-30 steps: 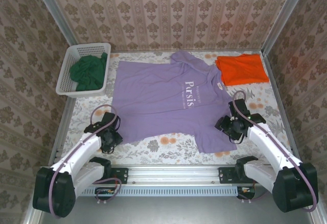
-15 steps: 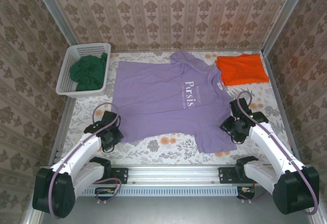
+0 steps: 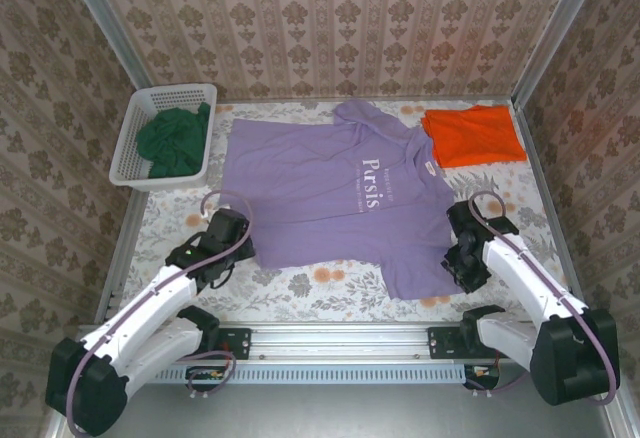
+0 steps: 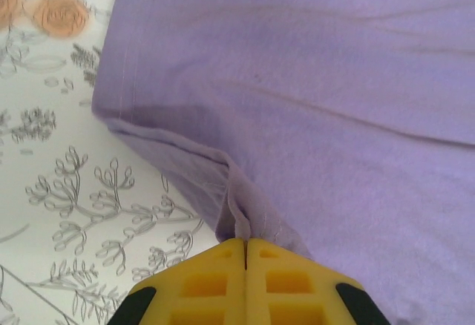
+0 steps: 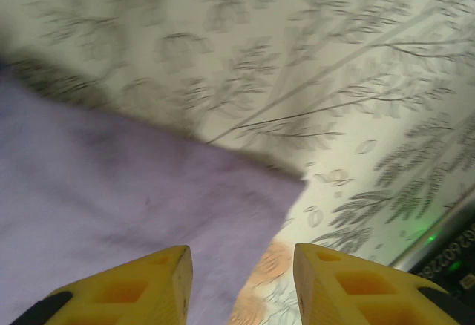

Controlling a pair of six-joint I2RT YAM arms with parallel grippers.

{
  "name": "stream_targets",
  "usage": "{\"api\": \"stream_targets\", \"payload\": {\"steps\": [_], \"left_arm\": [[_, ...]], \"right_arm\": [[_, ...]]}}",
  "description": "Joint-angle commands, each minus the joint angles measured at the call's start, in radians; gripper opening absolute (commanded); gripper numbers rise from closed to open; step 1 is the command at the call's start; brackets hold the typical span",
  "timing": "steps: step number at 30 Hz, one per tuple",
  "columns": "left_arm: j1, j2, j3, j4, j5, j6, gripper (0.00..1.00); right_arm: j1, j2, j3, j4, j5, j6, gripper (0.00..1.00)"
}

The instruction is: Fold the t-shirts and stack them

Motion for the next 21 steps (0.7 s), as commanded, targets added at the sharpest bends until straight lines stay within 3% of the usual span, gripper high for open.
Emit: {"api": "stream_targets", "payload": {"steps": [1,8,13,21], "left_arm": [[-0.005,-0.016,0.03,0.043,-0.051,0.089,0.0],[-0.003,-0.074,-0.011,0.044,-0.042,0.083,0.0],[-0.003,-0.099,-0.009,0.035,-0.046,0.085,0.0],[-0.002,-0.102,-0.012,0.036,-0.052,0.085,0.0]], "right_arm": [[-0.009,-0.011,-0.034,0.008,0.041,0.122,0.4],[0.001,-0.014,-0.044,-0.016,0.035,0.212,0.38],[0.044,0.07,-0.021,-0.012,0.003,0.26,0.44],[0.074,0.051,-0.149,0.155,-0.019,0.395,0.47]]}}
